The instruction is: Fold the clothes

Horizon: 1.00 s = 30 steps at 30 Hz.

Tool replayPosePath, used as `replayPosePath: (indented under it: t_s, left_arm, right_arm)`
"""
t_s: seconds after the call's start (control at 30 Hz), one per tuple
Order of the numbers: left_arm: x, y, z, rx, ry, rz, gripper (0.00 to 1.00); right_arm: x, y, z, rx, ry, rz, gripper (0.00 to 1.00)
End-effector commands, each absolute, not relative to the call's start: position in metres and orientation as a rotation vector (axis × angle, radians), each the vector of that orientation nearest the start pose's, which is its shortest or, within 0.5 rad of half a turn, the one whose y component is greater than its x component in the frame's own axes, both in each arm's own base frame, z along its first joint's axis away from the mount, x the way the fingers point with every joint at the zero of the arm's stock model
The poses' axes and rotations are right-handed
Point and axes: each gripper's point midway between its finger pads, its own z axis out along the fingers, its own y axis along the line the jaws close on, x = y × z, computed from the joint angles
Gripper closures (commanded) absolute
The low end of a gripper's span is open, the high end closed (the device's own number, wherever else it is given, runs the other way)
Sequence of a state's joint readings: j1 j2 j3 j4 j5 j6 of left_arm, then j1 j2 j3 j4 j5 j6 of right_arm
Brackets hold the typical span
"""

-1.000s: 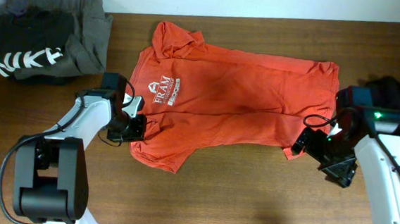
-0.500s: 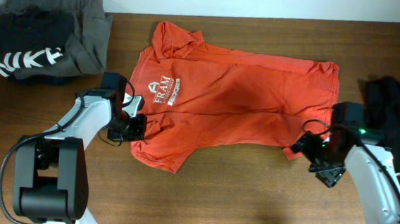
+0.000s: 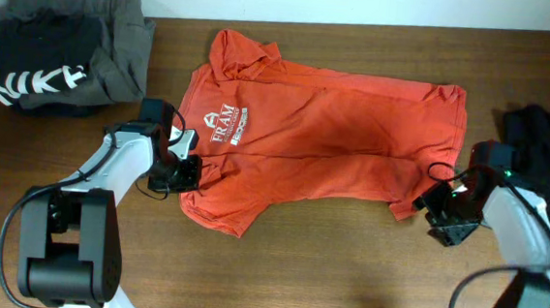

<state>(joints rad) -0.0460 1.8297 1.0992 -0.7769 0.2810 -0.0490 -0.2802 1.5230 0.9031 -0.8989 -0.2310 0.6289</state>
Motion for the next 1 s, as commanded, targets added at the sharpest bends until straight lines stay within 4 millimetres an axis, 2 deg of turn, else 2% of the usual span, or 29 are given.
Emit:
replayPosePath:
  t_s: [0.0, 0.13, 0.27, 0.53, 0.83, 0.97]
  left_arm:
    - [0.321, -0.063, 0.007, -0.017, 3.073, -0.457, 0.99]
    - [0.320, -0.063, 0.007, -0.017, 3.073, -0.458, 0.99]
    - [0.321, -0.063, 0.007, -0.017, 3.072, -0.457, 0.99]
    - [0.324, -0.063, 0.008, -0.014, 3.059, -0.457, 0.99]
    - [0.324, -0.064, 0.008, -0.019, 3.057, -0.462, 0.99]
    - [0.324, -0.064, 0.008, -0.024, 3.058, -0.462, 0.99]
  right_arm:
    - [0.257, -0.024, 0.023, 1.414, 2.832, 0.443, 0.40]
    - [0.266, -0.019, 0.014, 1.413, 2.830, 0.518, 0.41]
    - [0.271, -0.020, 0.015, 1.398, 2.812, 0.525, 0.40]
    - [0.267, -0.033, 0.008, 1.432, 2.807, 0.392, 0.39]
    - [0.270, -0.034, -0.008, 1.446, 2.826, 0.389, 0.41]
    - [0.270, -0.034, -0.012, 1.450, 2.832, 0.379, 0.47]
